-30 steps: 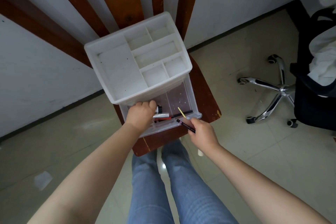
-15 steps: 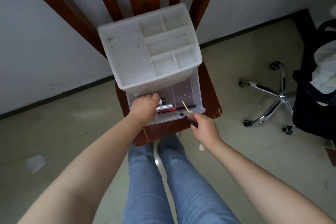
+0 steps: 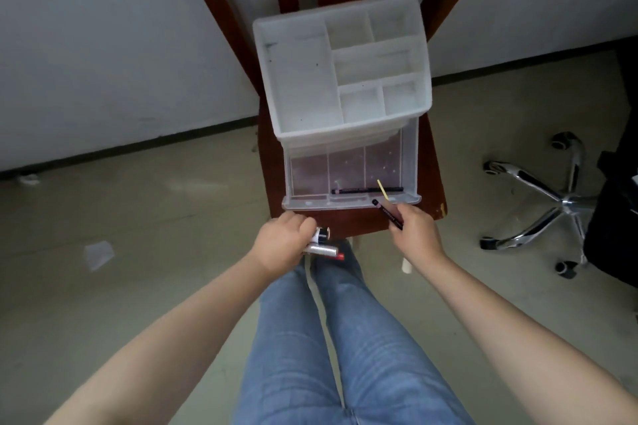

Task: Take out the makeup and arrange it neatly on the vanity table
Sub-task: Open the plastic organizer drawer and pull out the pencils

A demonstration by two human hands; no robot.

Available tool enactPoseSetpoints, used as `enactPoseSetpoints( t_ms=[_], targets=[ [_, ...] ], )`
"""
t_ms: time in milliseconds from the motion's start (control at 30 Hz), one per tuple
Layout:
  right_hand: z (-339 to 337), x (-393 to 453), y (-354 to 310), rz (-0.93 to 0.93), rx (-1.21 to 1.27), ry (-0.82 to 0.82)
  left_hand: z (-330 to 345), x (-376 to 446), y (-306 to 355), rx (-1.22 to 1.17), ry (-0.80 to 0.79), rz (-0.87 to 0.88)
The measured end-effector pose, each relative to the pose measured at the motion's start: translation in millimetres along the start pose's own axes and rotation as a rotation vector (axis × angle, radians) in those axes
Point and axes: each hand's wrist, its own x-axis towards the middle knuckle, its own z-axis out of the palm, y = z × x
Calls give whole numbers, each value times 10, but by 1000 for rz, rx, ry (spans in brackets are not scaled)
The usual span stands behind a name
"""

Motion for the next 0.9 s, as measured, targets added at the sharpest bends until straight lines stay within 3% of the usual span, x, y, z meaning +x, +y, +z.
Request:
enactPoseSetpoints(
  t_ms=[167, 333, 533, 733, 900],
  targets=[
    [32, -24, 6, -20, -3, -6, 135, 82, 23, 72, -5, 156],
    [-17, -25, -18, 1, -112, -86, 243, 97, 38, 60, 141, 108],
    [-297, 210, -326, -224, -315, -92, 230, 157, -4, 27, 139, 72],
    [-298, 625, -583, -351, -525, -355, 332, 182, 81, 81, 172, 145],
    [-176, 718, -632, -351, -659, -422, 377, 178, 48, 89, 171, 154]
  ],
)
